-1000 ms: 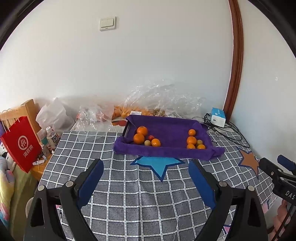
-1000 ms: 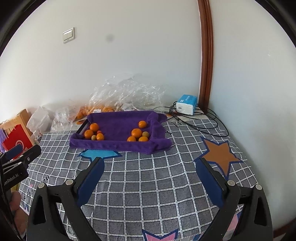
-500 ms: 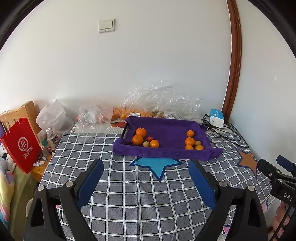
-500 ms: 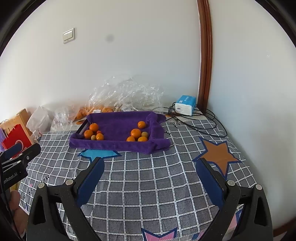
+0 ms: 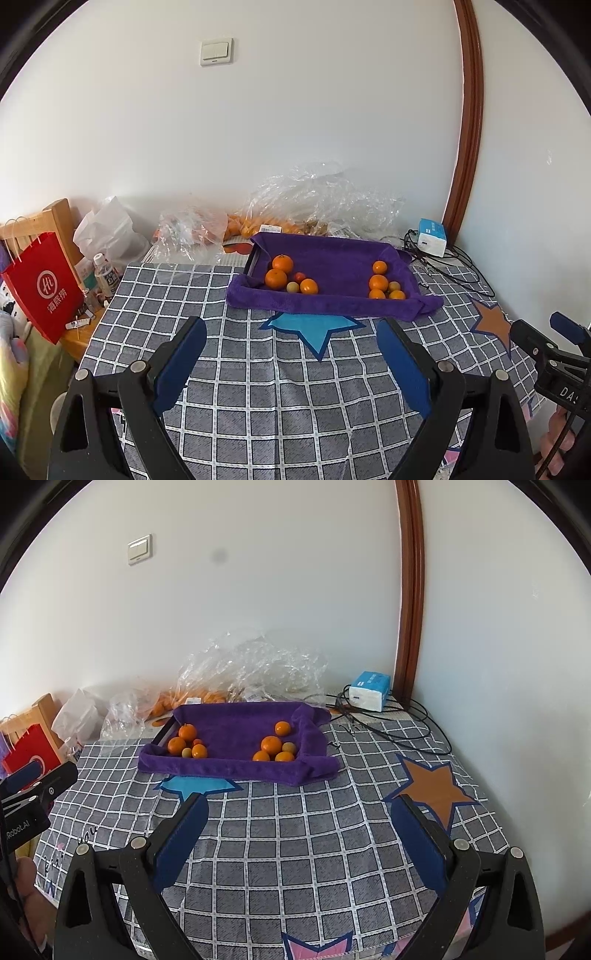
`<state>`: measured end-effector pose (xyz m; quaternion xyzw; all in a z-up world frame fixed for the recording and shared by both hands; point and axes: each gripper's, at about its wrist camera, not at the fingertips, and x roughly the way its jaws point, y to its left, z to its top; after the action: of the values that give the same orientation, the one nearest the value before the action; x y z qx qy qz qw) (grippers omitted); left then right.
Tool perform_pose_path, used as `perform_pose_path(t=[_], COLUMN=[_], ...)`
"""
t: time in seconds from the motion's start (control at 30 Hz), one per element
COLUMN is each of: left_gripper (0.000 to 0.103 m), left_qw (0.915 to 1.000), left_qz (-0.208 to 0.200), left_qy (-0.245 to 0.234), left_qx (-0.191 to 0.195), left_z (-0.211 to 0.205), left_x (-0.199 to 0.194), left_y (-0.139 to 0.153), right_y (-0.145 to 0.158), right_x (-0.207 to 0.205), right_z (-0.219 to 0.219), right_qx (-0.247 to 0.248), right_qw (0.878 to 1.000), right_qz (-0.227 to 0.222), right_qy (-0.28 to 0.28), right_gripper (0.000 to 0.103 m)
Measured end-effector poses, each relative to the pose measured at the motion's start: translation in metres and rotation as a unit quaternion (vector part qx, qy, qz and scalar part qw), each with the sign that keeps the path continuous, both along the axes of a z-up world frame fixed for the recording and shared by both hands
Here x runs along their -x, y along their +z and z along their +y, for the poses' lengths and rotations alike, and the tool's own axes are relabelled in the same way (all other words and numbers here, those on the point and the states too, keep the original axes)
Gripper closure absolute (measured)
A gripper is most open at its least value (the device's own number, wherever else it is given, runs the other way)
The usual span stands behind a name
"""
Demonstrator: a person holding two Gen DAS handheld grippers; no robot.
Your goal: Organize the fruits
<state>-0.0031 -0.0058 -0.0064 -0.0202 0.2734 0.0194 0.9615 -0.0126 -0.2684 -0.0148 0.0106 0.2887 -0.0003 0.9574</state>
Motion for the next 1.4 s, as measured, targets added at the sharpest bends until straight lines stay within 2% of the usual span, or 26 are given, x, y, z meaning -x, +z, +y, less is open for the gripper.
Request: perform_pose_path(t=[1.4], left_gripper=[0.009], left_qw=[1.0], left_qz=[-0.003], left_qy=[0.001], left_qx=[0.005], left_z=[0.0009], left_x=[0.0044], left_y=[0.0014], right_y=[-0.0003], right_x=[0.004], right_z=[0.0009], right_qx=[-0.005], right_qw=[1.0], right_qz=[-0.001], right_qy=[0.0], right_gripper=[0.005])
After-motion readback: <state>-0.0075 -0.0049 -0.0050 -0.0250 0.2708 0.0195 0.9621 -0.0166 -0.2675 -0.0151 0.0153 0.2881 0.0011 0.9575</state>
